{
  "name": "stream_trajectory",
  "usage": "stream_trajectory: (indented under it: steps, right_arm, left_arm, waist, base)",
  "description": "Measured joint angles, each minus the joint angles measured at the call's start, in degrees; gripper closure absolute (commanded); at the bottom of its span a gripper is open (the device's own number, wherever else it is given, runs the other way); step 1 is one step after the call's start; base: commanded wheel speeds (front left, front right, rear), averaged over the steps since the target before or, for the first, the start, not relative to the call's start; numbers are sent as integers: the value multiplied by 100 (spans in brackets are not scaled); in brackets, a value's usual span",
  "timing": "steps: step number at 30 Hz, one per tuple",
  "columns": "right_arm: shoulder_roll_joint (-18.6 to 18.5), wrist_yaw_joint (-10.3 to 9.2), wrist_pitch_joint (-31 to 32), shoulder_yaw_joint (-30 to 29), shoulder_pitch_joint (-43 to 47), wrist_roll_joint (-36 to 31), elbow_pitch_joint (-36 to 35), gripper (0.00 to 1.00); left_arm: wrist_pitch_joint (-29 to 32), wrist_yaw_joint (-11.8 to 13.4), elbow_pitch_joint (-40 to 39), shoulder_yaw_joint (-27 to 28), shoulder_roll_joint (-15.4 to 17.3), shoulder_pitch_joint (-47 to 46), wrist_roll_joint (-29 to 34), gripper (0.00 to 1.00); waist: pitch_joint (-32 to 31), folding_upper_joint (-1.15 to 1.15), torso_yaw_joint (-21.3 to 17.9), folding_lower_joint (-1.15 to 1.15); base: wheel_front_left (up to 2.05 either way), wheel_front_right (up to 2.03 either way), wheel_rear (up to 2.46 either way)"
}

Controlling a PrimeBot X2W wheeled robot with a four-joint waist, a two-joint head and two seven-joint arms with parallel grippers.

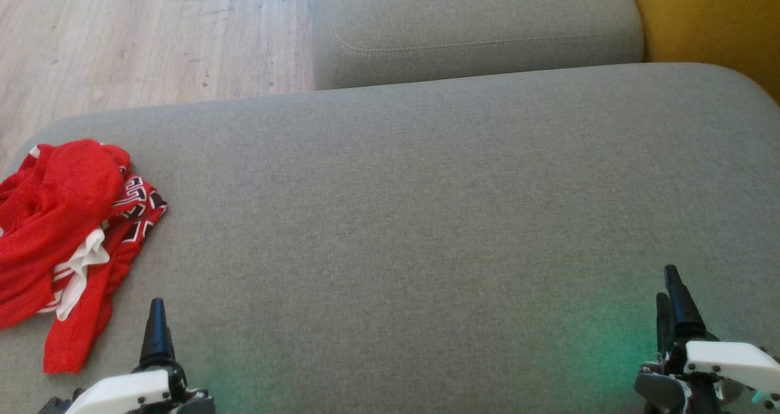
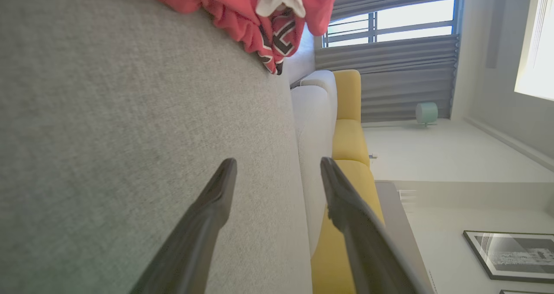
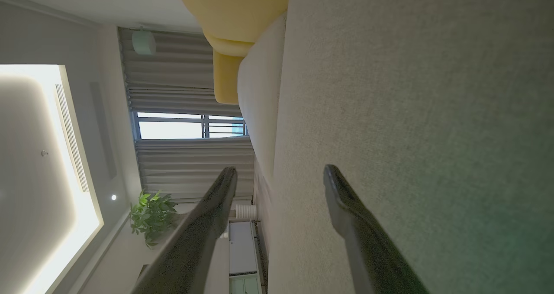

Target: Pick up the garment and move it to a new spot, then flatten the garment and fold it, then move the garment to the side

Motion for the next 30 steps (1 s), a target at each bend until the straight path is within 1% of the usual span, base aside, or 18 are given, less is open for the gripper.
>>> stream_trajectory:
  steps: [1,5,10,16,17,30]
  right_arm:
    - [0,0,-42,49,1,-193,-13,0]
    - [0,0,-94,114,5,-559,-70,0]
    - [0,0,-187,202,17,-1010,-142,0]
    - [-1,0,-272,330,81,-1529,-248,0]
    - [-1,0,-272,330,81,-1529,-248,0]
    - [-23,0,-490,739,141,-2586,-394,0]
  left_arm:
    - [-55,0,-38,-43,0,1,156,0]
    - [-119,10,-145,-102,0,12,501,0]
    - [-201,103,-278,-171,1,47,1004,0]
    - [-297,126,-441,-322,0,130,1619,0]
    - [-297,126,-441,-322,0,130,1619,0]
    - [-509,203,-701,-534,5,340,2666,0]
  waist:
    - [-14,0,-3,0]
    - [-41,0,-9,0]
    - [-79,0,-12,0]
    - [-139,0,-22,0]
    - [-139,0,-22,0]
    - [-272,0,-70,0]
  base:
    - [0,0,0]
    - [0,0,0]
    - [0,0,0]
    - [0,0,0]
    - [0,0,0]
    - [0,0,0]
